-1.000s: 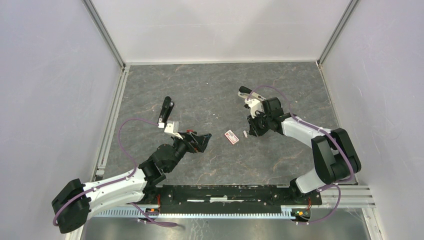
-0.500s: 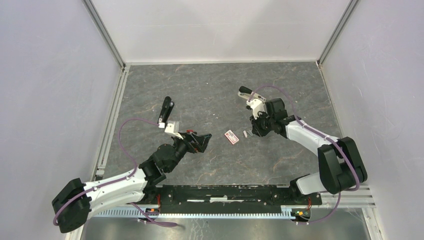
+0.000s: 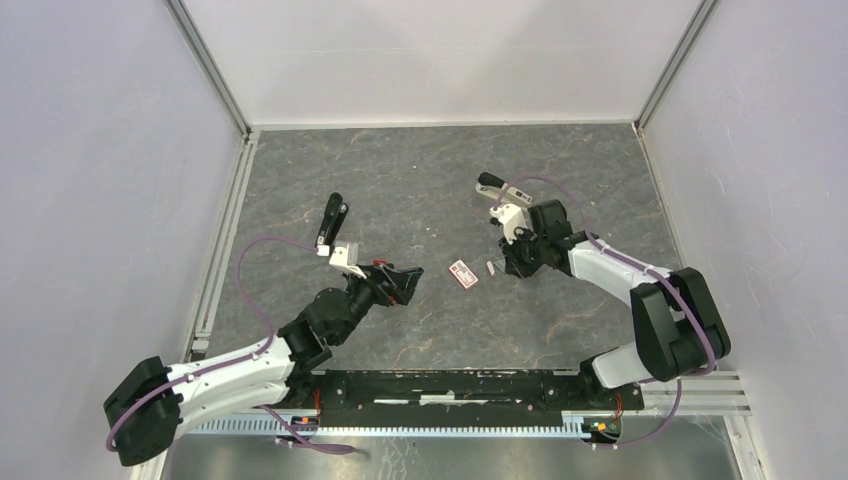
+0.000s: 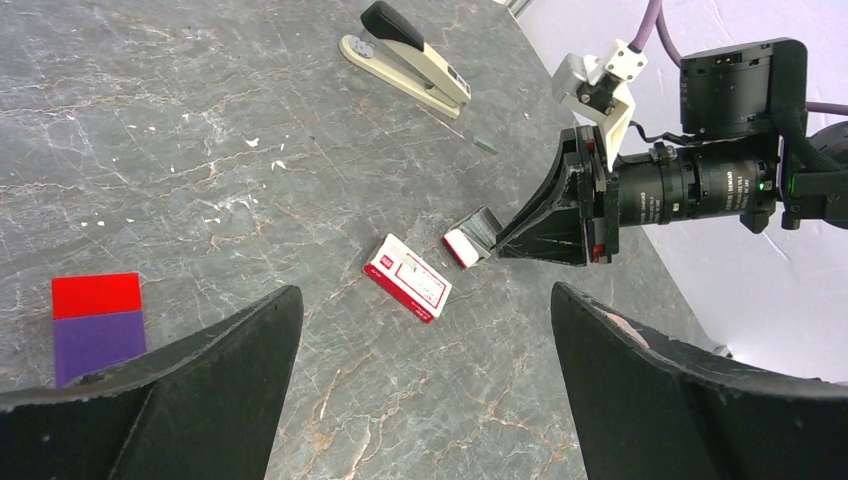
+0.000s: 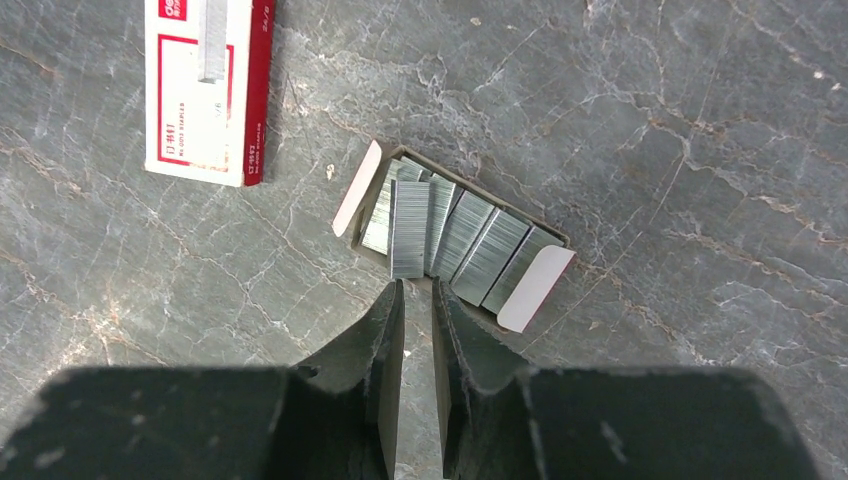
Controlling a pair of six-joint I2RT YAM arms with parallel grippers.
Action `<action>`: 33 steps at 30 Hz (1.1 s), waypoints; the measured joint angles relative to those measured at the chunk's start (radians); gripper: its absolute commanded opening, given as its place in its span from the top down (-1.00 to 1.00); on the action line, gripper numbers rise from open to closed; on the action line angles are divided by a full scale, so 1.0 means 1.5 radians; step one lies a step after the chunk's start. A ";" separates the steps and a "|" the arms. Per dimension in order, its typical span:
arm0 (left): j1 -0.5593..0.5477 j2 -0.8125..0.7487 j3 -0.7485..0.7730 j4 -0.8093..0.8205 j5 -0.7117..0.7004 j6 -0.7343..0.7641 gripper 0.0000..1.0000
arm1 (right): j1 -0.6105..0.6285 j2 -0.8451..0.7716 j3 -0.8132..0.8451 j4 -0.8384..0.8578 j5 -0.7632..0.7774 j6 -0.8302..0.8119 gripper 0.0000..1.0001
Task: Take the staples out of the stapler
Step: Adjust the staple in the staple box.
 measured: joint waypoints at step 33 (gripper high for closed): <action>0.000 -0.005 -0.002 0.000 -0.001 -0.019 -0.99 | 0.018 0.024 0.000 -0.006 0.026 -0.012 0.49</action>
